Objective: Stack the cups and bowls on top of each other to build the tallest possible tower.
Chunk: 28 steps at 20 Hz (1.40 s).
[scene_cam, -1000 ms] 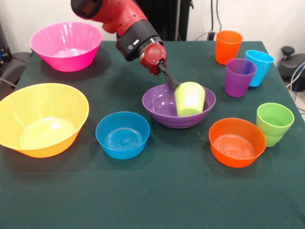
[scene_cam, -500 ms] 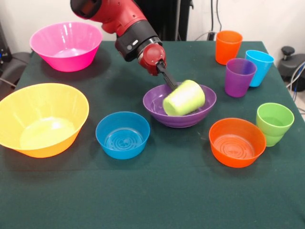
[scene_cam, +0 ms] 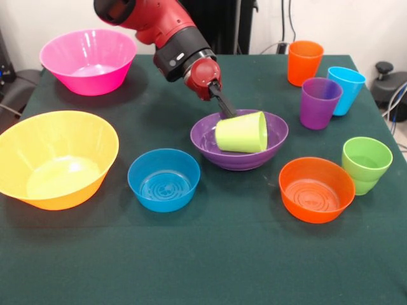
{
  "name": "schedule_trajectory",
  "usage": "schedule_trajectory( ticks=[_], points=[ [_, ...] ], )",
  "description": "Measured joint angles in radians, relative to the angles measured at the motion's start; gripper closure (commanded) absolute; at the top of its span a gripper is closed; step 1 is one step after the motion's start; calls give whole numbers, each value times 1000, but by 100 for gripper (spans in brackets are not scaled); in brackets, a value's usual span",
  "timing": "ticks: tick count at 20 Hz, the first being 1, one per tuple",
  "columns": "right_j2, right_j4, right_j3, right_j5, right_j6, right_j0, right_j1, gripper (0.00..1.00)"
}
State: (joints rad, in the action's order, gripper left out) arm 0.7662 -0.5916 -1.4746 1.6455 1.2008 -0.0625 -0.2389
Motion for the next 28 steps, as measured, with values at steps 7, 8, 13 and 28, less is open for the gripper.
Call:
schedule_trajectory(
  ticks=[7,8,13,28],
  points=[
    [8,0,0,0,0,-5,4,0],
    [11,0,0,0,0,-7,5,0],
    [31,0,-5,-1,0,-29,35,0],
    [96,-1,-39,-124,0,-88,155,0]
  ],
)
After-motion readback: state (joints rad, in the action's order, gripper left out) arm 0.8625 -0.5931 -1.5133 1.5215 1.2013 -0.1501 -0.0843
